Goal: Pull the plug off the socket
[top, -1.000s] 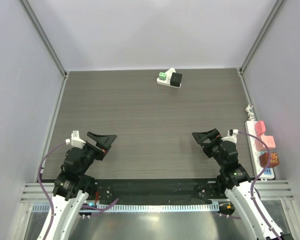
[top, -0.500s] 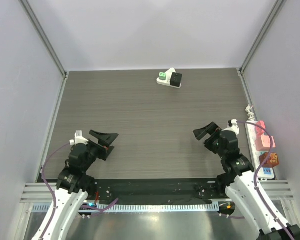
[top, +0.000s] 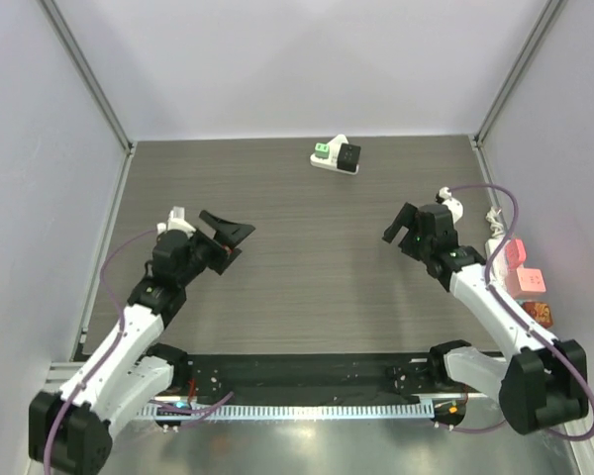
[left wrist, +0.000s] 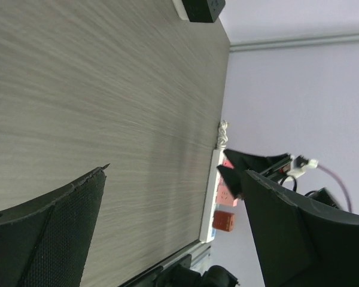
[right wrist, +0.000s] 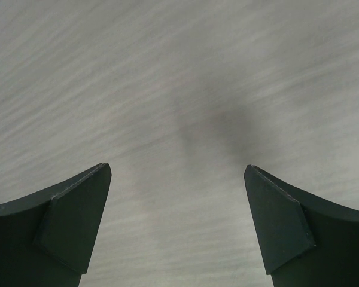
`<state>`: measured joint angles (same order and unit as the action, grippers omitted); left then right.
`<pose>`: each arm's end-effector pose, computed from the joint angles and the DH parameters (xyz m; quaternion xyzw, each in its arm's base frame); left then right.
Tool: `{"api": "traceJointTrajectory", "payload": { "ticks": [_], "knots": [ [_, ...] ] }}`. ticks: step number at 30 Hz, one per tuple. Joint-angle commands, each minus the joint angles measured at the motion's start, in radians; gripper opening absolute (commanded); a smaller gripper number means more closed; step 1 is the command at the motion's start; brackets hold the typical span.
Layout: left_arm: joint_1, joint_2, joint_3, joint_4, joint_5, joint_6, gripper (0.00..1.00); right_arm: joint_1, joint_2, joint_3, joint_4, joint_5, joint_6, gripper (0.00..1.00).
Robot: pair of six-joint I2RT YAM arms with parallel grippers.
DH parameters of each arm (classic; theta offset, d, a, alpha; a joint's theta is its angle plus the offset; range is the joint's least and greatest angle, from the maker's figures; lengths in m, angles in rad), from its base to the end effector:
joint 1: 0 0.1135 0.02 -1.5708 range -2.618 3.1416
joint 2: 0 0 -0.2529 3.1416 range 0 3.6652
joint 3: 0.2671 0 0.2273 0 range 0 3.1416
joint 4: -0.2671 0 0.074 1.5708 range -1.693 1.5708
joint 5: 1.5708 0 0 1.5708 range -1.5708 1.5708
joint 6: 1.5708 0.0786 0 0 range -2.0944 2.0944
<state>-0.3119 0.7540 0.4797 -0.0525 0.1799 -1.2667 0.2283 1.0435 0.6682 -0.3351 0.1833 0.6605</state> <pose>0.1920 -0.0767 0.2364 -0.3254 0.7430 -0.4634 0.3569 0.2306 0.0389 0.2088 0.2314 0.8758 0.1034 0.4107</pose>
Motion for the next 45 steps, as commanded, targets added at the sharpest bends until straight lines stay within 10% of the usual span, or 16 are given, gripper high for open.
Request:
{"api": "traceJointTrajectory", "payload": {
  "ticks": [1,23,45],
  "knots": [
    [-0.047,0.151,0.091,0.147,-0.014,0.13,0.95,-0.018,0.084,0.109,0.119,0.03,-0.097,1.0],
    [-0.092,0.922,0.496,0.669,-0.224,0.529,0.88,-0.026,1.024,0.93,0.349,-0.227,-0.249,1.0],
    [-0.087,1.073,0.708,0.445,-0.145,0.608,0.87,0.028,1.23,1.097,0.498,-0.061,-0.222,1.0]
  ]
}}
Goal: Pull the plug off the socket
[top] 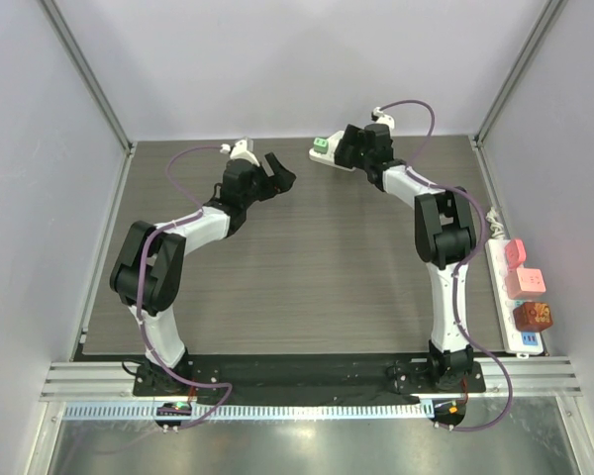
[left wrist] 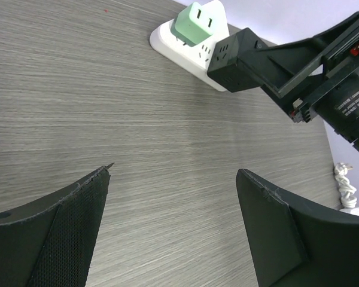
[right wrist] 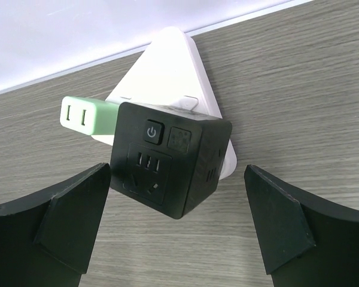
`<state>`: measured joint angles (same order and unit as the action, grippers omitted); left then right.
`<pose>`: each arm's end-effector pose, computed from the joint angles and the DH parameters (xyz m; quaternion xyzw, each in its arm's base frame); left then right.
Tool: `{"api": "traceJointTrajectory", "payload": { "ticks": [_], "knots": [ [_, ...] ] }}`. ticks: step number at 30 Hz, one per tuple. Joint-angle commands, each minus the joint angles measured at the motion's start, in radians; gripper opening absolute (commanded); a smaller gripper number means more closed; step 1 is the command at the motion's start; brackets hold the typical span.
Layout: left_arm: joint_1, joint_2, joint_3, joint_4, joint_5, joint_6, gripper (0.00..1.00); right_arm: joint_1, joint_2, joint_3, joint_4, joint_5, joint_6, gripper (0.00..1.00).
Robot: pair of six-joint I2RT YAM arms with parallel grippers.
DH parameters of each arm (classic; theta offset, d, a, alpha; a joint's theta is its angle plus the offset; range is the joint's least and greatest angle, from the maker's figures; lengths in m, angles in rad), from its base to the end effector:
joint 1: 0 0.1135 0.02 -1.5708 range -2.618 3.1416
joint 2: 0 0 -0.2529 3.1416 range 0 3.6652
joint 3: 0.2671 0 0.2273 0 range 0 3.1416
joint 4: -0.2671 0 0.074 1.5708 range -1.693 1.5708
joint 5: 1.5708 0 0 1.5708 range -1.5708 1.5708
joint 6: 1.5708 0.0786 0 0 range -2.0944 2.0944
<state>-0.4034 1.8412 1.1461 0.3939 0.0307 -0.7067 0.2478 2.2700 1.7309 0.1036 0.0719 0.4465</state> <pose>0.4038 -0.1750 0.2176 -0.1126 0.7972 -0.3230 0.4974 0.5248 0.1269 0.1817 0.1028 0.8365 0.1543 0.5156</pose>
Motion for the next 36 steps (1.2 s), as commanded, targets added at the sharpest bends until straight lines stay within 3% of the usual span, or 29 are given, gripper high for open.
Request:
{"api": "traceJointTrajectory", "payload": {
  "ticks": [1,6,16,20,24,28,32,36],
  "knots": [
    [0.003,-0.016,0.041,-0.003,0.003,0.053,0.87,0.011,0.02,0.056,0.056,0.061,0.001,0.99],
    [0.003,-0.04,0.02,-0.001,-0.012,0.059,0.87,0.041,0.111,0.235,-0.146,0.189,0.035,1.0],
    [0.003,-0.056,0.024,-0.021,-0.02,0.087,0.85,0.076,0.167,0.381,-0.245,0.273,0.012,0.99],
    [0.005,-0.063,0.024,-0.027,-0.02,0.096,0.83,0.08,0.177,0.397,-0.268,0.282,0.005,0.88],
    [0.005,-0.083,0.011,-0.023,-0.023,0.108,0.82,0.082,0.192,0.414,-0.283,0.289,-0.003,0.87],
    [0.003,-0.097,-0.005,-0.012,-0.025,0.121,0.81,0.084,0.203,0.429,-0.292,0.293,-0.006,0.79],
    [0.003,-0.103,-0.006,-0.015,-0.054,0.128,0.81,0.088,0.2,0.434,-0.303,0.295,-0.026,0.62],
    [0.003,-0.117,-0.02,0.005,-0.045,0.13,0.81,0.099,0.172,0.434,-0.32,0.309,-0.063,0.57]
  ]
}}
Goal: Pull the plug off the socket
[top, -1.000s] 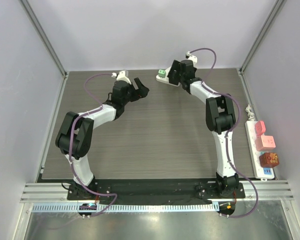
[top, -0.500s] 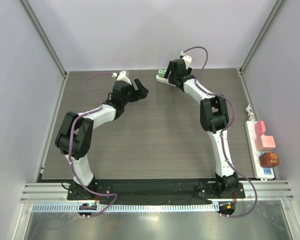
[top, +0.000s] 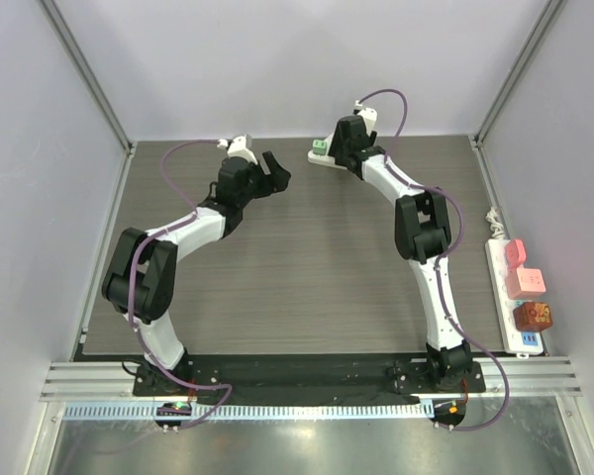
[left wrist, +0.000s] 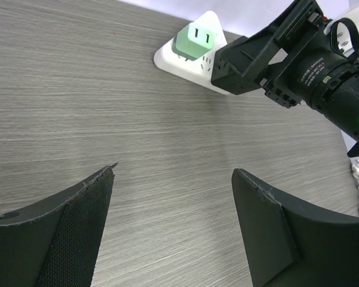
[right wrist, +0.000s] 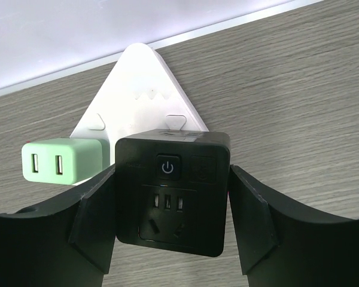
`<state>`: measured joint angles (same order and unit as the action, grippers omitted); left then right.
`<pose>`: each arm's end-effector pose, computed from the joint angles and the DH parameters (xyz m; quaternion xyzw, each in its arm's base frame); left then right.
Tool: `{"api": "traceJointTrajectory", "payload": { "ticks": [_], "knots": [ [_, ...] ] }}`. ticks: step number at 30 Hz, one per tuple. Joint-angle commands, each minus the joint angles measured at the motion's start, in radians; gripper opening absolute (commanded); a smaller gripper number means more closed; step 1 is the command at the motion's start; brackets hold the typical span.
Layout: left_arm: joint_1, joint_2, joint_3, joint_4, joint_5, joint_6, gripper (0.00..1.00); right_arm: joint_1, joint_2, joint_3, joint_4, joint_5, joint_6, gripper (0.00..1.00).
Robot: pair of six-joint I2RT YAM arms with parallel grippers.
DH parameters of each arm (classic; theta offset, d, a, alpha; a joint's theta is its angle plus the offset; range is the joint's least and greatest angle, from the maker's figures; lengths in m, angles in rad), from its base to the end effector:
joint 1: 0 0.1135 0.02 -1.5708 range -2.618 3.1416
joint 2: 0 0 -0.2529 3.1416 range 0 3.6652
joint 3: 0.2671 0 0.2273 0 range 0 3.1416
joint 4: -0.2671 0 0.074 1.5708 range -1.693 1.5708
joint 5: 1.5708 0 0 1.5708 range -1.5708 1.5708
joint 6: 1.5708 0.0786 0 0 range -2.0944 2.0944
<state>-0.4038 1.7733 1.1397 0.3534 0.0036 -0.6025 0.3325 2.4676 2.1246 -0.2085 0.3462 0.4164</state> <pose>0.3950 -0.1691 0.2376 -0.0782 0.7951 -0.2913 0.5262 0.5477 0.1609 0.1766 0.1200 0.8556 0.0358 0.5023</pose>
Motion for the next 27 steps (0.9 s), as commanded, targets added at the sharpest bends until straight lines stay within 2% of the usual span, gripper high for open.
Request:
{"api": "traceJointTrajectory", "payload": {
  "ticks": [1,6,7,9,10,12,13,20,24,27],
  "knots": [
    [0.003,-0.052,-0.017,0.05,-0.017,0.027,0.8,0.016,-0.033,0.031,-0.015,0.034,-0.039,0.55],
    [0.002,-0.054,-0.018,0.052,-0.019,0.033,0.8,0.031,-0.104,-0.029,-0.049,0.048,-0.071,0.44],
    [-0.001,-0.054,-0.018,0.052,-0.02,0.035,0.8,0.037,-0.142,-0.07,-0.049,0.054,-0.076,0.36],
    [-0.009,-0.057,-0.017,0.05,-0.02,0.052,0.8,0.04,-0.177,-0.142,-0.049,0.056,-0.074,0.31],
    [-0.012,-0.057,-0.014,0.048,-0.022,0.059,0.79,0.045,-0.221,-0.169,-0.051,0.051,-0.067,0.26],
    [-0.026,-0.058,-0.009,0.041,-0.031,0.085,0.79,0.053,-0.271,-0.265,-0.051,0.048,-0.056,0.25],
    [-0.03,-0.058,-0.006,0.036,-0.034,0.092,0.79,0.056,-0.318,-0.296,-0.048,0.045,-0.053,0.2],
    [-0.075,-0.077,-0.017,0.019,-0.062,0.125,0.77,0.111,-0.579,-0.627,-0.049,0.073,-0.002,0.18],
    [-0.136,-0.112,-0.06,0.007,-0.172,0.17,0.77,0.181,-0.801,-0.89,-0.051,0.071,0.073,0.18],
    [-0.159,-0.161,-0.101,0.01,-0.197,0.17,0.76,0.24,-0.951,-1.053,-0.055,0.114,0.157,0.18]
  ]
}}
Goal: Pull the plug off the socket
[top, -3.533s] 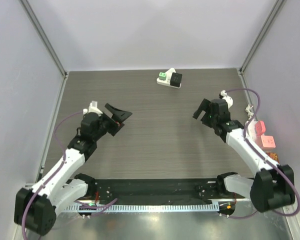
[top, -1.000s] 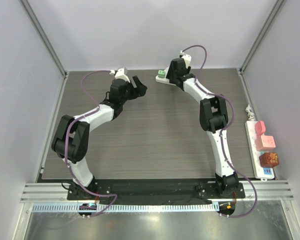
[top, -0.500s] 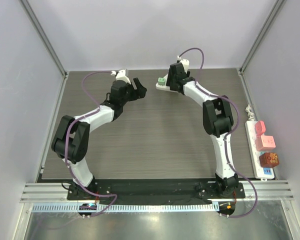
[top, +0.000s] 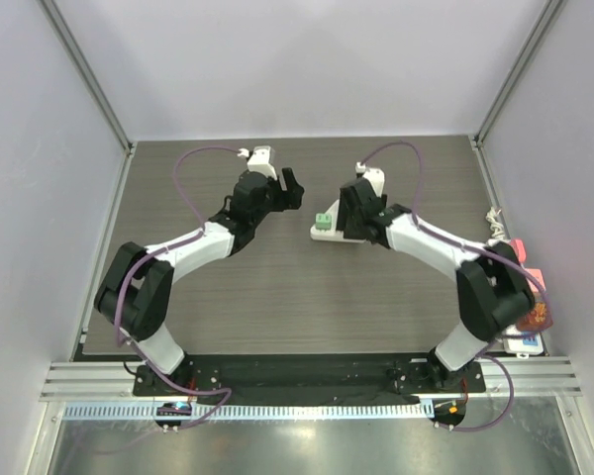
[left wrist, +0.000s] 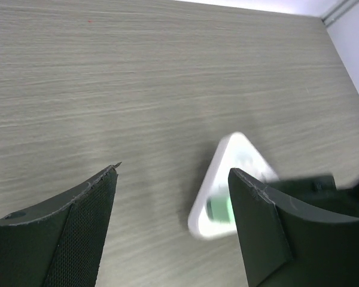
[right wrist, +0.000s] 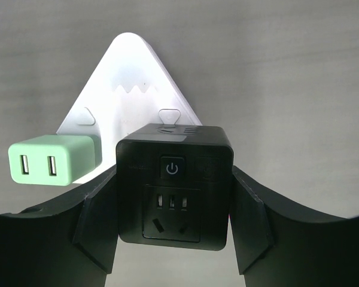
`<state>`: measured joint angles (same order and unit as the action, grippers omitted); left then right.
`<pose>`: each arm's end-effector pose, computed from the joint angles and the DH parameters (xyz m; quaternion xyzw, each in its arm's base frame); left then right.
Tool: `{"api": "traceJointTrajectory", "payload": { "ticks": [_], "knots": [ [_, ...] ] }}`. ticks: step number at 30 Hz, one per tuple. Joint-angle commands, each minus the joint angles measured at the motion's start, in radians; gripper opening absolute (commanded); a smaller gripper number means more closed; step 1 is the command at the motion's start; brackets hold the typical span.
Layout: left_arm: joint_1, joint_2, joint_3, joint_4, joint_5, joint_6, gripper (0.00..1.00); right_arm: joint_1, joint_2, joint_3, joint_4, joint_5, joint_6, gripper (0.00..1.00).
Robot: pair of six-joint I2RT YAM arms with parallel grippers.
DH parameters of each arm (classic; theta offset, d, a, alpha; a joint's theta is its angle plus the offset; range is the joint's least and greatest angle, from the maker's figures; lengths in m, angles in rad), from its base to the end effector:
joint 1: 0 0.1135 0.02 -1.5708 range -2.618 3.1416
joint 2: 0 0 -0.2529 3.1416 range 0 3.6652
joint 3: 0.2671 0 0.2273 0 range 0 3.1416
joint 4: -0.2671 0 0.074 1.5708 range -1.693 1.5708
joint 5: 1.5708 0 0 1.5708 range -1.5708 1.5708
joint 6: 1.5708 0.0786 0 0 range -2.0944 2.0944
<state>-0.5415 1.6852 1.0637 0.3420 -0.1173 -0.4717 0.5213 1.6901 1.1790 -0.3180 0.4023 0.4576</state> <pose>0.3545 -0.2025 0.2439 -0.0074 0.7981 -0.2505 0.5480 0.3358 0.1573 0.2018 0.0433 0.9151 0.0026 0.4010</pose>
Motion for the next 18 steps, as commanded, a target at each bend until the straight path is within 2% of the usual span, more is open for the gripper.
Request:
{"api": "traceJointTrajectory", "payload": {
  "ticks": [1,6,8,13,14,17,18],
  "knots": [
    [-0.028,-0.093,-0.048,0.022,-0.079,0.041,0.76,0.093,-0.214,-0.145,0.054,0.069,0.145,0.18],
    [-0.13,-0.234,-0.126,0.012,-0.183,0.044,0.76,0.21,-0.349,-0.294,0.01,0.165,0.286,0.19],
    [-0.191,-0.289,-0.162,-0.014,-0.215,0.01,0.75,0.255,-0.36,-0.318,-0.001,0.185,0.349,0.2],
    [-0.356,-0.377,-0.246,-0.07,-0.401,-0.001,0.76,0.35,-0.346,-0.354,-0.03,0.282,0.446,0.23],
    [-0.392,-0.386,-0.242,-0.137,-0.429,-0.001,0.76,0.373,-0.342,-0.357,-0.032,0.291,0.461,0.24],
    [-0.433,-0.435,-0.211,-0.257,-0.486,-0.016,0.76,0.393,-0.328,-0.363,-0.035,0.296,0.483,0.34],
    [-0.434,-0.467,-0.209,-0.323,-0.487,-0.024,0.76,0.402,-0.325,-0.363,-0.035,0.296,0.48,0.44]
  ]
}}
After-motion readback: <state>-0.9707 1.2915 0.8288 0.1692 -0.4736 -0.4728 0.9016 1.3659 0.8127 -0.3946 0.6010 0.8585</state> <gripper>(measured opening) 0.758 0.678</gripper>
